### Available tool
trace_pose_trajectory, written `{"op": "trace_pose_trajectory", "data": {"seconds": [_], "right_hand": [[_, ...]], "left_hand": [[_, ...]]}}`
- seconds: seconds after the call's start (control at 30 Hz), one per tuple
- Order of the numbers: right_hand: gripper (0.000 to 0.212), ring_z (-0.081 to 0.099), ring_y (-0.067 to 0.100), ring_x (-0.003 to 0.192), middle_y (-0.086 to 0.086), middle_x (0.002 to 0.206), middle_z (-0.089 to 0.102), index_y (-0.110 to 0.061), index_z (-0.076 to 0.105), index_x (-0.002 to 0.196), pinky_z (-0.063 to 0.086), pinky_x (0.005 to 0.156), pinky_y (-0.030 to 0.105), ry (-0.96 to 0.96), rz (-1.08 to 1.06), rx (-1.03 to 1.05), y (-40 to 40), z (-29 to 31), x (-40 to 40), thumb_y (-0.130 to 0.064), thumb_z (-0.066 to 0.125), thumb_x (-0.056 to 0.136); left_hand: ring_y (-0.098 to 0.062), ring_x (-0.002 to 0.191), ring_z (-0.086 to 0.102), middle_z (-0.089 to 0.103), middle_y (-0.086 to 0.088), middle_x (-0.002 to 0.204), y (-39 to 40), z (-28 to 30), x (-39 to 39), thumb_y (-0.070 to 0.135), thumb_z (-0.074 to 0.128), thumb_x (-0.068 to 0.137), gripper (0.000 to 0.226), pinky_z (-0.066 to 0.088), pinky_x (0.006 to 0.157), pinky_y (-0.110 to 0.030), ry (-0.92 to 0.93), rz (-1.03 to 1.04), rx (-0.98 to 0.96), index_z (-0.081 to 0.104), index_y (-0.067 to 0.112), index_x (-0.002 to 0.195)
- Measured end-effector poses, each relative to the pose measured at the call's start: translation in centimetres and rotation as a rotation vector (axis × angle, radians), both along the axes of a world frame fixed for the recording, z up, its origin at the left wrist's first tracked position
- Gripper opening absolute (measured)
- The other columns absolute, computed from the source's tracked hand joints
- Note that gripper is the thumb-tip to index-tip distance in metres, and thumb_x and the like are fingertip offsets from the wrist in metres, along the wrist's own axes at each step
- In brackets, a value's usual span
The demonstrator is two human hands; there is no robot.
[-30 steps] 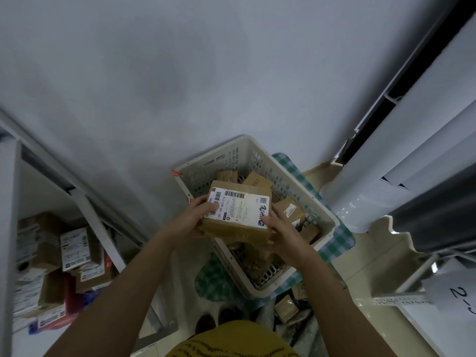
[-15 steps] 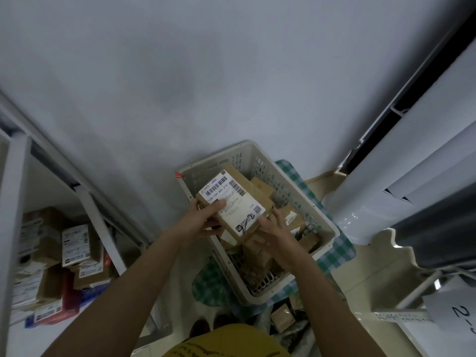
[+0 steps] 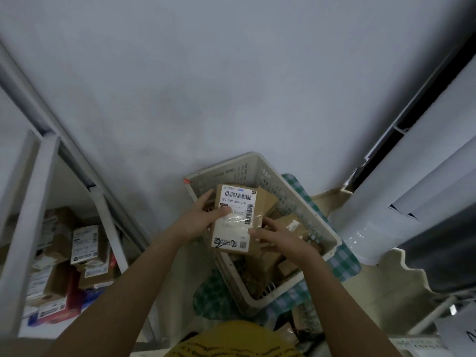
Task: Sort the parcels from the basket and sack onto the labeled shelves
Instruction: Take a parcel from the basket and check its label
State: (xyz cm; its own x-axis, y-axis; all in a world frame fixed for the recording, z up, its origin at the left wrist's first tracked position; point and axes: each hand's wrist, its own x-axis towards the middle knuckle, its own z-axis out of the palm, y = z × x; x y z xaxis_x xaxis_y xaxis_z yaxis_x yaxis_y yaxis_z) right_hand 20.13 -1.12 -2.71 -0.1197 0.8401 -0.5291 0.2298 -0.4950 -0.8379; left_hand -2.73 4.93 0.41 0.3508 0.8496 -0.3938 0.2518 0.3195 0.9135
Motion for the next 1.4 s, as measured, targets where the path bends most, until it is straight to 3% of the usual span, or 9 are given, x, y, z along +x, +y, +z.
{"op": "trace_pose_trajectory", "data": {"seconds": [0.17,0.3,0.43,0.67,0.9,1.0,1.23,1.33,1.4], "right_hand": [[0.062,0.068,0.018,0.106,-0.002,0.119,0.069,-0.023,0.053,0.134,0.052,0.098,0.041,0.107,-0.13,-0.012,-1.6,-0.7,-1.5,-0.048,0.073,0.081],[0.041,0.071,0.018,0.1,0.0,0.115,0.071,-0.022,0.057,0.125,0.058,0.081,0.032,0.197,-0.292,0.011,-4.7,-0.4,-2.5,-0.04,0.067,0.089],[0.052,0.071,0.012,0.094,-0.004,0.113,0.071,-0.027,0.054,0.129,0.057,0.07,0.024,0.168,-0.379,0.032,-9.4,-0.1,-4.6,-0.048,0.07,0.085],[0.067,0.069,0.017,0.097,0.002,0.114,0.068,-0.019,0.046,0.134,0.055,0.073,0.025,0.192,-0.588,0.021,-20.1,-0.8,-10.2,-0.054,0.068,0.081],[0.086,0.072,0.014,0.095,-0.001,0.112,0.073,-0.021,0.052,0.133,0.055,0.083,0.032,0.253,-0.86,0.064,-31.6,-0.9,-11.4,-0.066,0.077,0.065],[0.071,0.071,0.016,0.095,0.001,0.111,0.073,-0.02,0.055,0.129,0.054,0.078,0.03,0.291,-0.997,0.119,-35.5,-0.6,-11.2,-0.059,0.073,0.072],[0.076,0.07,0.022,0.102,0.004,0.111,0.073,-0.018,0.058,0.127,0.055,0.086,0.037,0.344,-1.272,0.201,-43.4,-0.2,-9.0,-0.061,0.078,0.068],[0.047,0.07,0.018,0.095,0.002,0.105,0.074,-0.017,0.06,0.121,0.054,0.077,0.028,0.322,-1.37,0.198,-47.9,0.0,-7.0,-0.047,0.067,0.085],[0.044,0.069,0.017,0.091,0.002,0.101,0.074,-0.014,0.061,0.121,0.054,0.077,0.028,0.308,-1.42,0.2,-51.4,-0.1,-5.3,-0.044,0.065,0.088]], "left_hand": [[-0.013,0.103,0.062,0.058,0.0,0.128,-1.9,1.3,0.4,0.034,0.052,0.097,0.043,0.051,0.086,-0.029,0.022,0.103,0.102,0.045,0.021,0.138],[-0.011,0.11,0.048,0.052,0.002,0.127,-3.6,2.1,0.0,0.03,0.044,0.101,0.035,0.04,0.099,-0.03,0.099,0.128,0.188,0.049,0.021,0.135],[-0.014,0.119,0.046,0.05,0.002,0.134,-6.3,1.8,-1.2,0.024,0.046,0.101,0.035,0.038,0.099,-0.029,0.128,0.127,0.221,0.049,0.021,0.135],[-0.01,0.107,0.048,0.053,0.004,0.121,-14.4,0.9,-4.7,0.018,0.046,0.101,0.028,0.037,0.086,-0.024,0.131,0.051,0.189,0.054,0.019,0.128],[-0.016,0.114,0.054,0.057,0.006,0.114,-22.2,-0.9,-2.5,0.016,0.047,0.1,0.019,0.043,0.104,-0.038,0.074,-0.079,0.114,0.058,0.028,0.11],[-0.015,0.112,0.057,0.061,0.006,0.113,-25.5,-0.9,0.2,0.017,0.044,0.101,0.021,0.046,0.097,-0.032,0.04,-0.173,0.143,0.061,0.026,0.11],[-0.013,0.112,0.056,0.06,0.006,0.12,-32.3,-1.0,6.1,0.021,0.041,0.102,0.022,0.045,0.102,-0.038,0.044,-0.389,0.171,0.061,0.031,0.108],[-0.011,0.11,0.057,0.061,0.007,0.119,-35.6,-0.9,9.1,0.022,0.041,0.102,0.025,0.046,0.1,-0.037,0.041,-0.494,0.193,0.06,0.038,0.098],[-0.013,0.114,0.054,0.058,0.006,0.122,-38.5,-0.7,11.6,0.021,0.041,0.102,0.023,0.045,0.098,-0.033,0.022,-0.549,0.183,0.058,0.036,0.101]]}}
